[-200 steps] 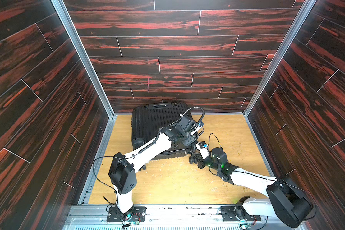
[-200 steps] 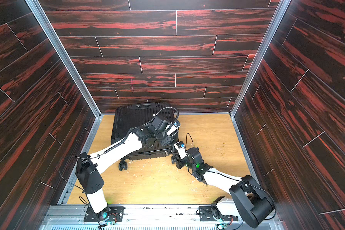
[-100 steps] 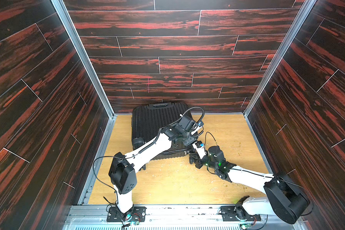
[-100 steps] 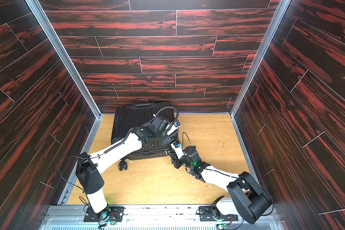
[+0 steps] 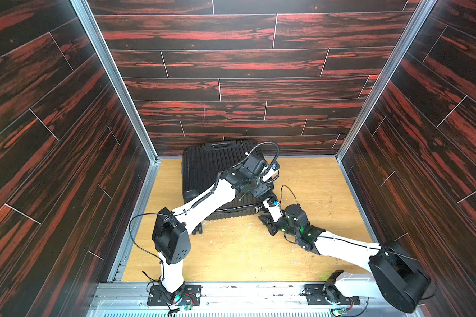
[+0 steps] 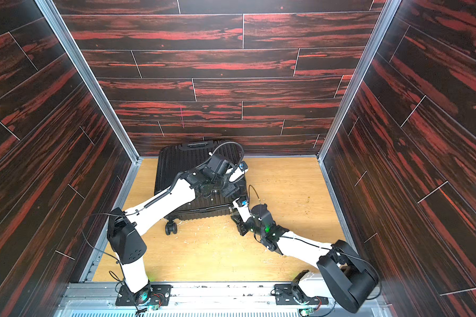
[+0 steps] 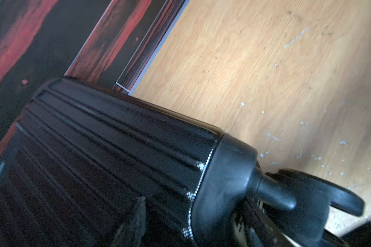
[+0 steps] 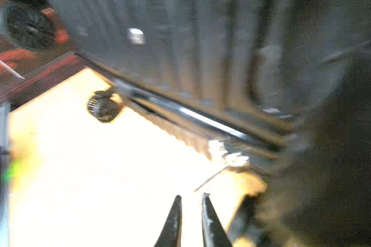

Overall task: Close the suitcase zippers
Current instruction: Zip the zipper on the suitcase.

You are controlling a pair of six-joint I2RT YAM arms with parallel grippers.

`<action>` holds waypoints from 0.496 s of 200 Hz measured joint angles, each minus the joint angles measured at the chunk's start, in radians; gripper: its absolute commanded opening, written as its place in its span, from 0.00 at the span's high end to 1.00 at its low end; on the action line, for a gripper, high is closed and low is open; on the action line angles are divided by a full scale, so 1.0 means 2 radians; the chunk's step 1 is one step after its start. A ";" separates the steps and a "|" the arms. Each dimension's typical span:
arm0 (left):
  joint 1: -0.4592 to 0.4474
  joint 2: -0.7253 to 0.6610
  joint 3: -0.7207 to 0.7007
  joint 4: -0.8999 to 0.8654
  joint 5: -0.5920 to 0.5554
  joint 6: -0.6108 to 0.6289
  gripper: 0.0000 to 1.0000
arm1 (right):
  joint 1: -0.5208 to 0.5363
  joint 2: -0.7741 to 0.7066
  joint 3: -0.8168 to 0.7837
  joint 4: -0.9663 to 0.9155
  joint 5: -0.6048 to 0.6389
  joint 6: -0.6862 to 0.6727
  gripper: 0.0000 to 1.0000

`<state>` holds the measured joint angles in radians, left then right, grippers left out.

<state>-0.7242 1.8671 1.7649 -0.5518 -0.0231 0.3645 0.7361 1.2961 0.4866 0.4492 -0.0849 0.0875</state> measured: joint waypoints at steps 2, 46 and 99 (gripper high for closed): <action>0.001 0.000 0.000 0.001 0.003 -0.001 0.28 | 0.001 -0.002 -0.001 0.000 0.001 0.002 0.72; 0.004 -0.037 -0.023 0.045 0.021 -0.053 0.27 | 0.002 -0.042 -0.027 0.000 0.046 -0.005 0.65; 0.022 -0.158 -0.040 0.076 -0.029 -0.163 0.28 | 0.002 -0.098 -0.056 -0.006 0.143 -0.011 0.61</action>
<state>-0.6804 1.5505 1.6844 -0.3996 -0.0814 0.0395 0.7403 1.1007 0.3740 0.4381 0.2008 0.0662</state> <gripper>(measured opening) 0.724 0.384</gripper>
